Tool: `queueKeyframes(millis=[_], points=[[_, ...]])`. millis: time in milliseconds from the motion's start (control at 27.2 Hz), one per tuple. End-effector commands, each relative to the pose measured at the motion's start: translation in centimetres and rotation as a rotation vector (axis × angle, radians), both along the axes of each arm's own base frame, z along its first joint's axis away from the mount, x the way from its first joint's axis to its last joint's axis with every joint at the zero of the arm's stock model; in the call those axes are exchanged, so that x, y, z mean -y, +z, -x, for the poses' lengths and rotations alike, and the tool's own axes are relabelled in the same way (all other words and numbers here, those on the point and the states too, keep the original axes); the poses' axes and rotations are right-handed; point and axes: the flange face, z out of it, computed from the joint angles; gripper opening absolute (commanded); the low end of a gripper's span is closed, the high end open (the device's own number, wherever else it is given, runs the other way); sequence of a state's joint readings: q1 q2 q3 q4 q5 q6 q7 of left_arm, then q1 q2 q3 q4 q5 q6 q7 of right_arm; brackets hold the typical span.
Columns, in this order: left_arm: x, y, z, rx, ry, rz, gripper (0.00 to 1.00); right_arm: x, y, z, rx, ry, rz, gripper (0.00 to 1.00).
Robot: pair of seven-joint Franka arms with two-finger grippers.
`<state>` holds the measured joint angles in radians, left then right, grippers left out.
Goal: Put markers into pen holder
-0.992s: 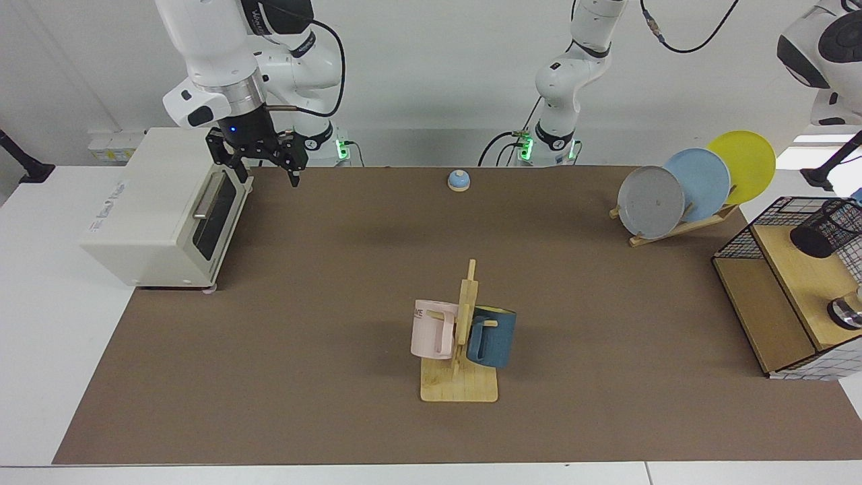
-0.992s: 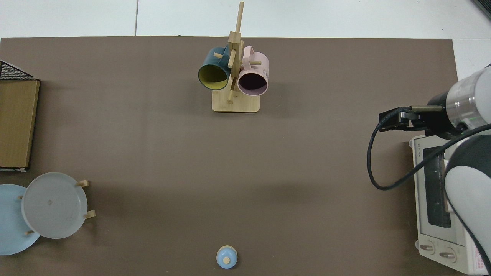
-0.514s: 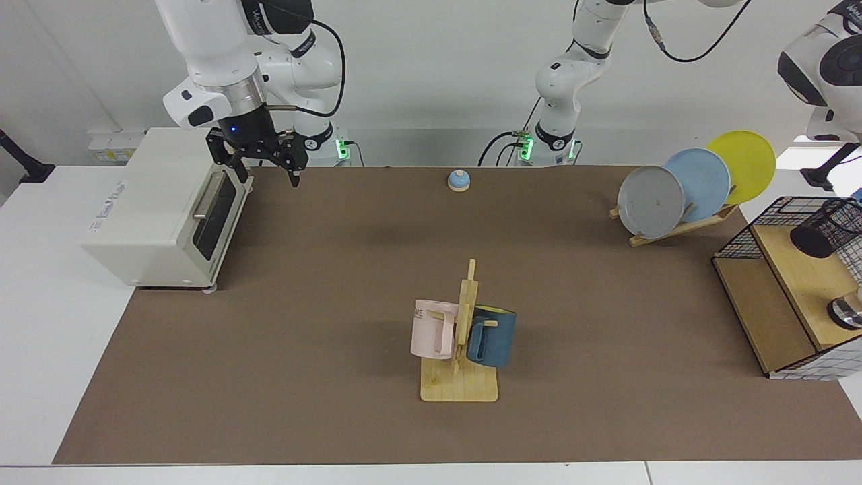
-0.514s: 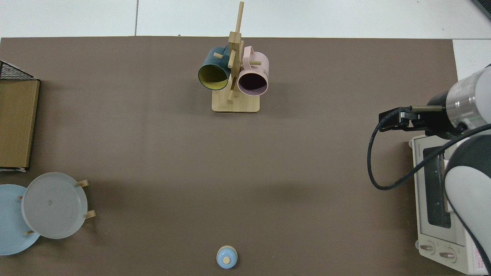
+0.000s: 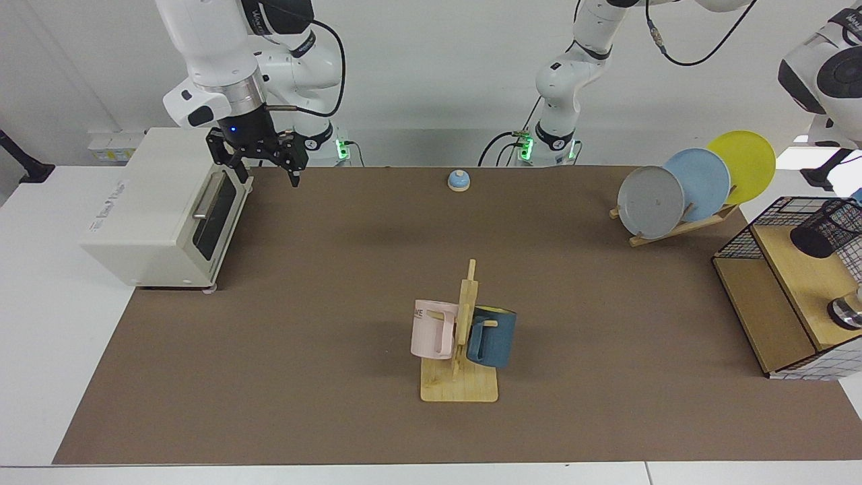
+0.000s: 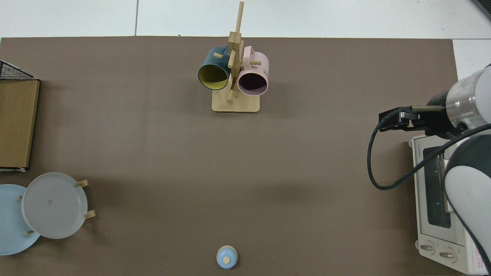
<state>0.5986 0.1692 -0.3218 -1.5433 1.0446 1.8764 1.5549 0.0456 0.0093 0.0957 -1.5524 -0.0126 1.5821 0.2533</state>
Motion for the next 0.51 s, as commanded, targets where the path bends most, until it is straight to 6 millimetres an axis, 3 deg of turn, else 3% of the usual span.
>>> queueKeyframes(millis=[0, 147, 478], points=[[-0.9, -0.3, 0.0, -0.008, -0.009, -0.014, 0.0, 0.2, 0.1, -0.1, 0.017, 0.016, -0.005, 1.0], [-1.1, -0.7, -0.1, -0.011, -0.011, -0.009, 0.0, 0.2, 0.1, -0.1, 0.017, 0.016, -0.005, 1.0], [-3.2, -4.7, -0.5, -0.023, 0.009, 0.024, 0.0, 0.2, 0.1, -0.1, 0.017, 0.016, -0.005, 1.0]])
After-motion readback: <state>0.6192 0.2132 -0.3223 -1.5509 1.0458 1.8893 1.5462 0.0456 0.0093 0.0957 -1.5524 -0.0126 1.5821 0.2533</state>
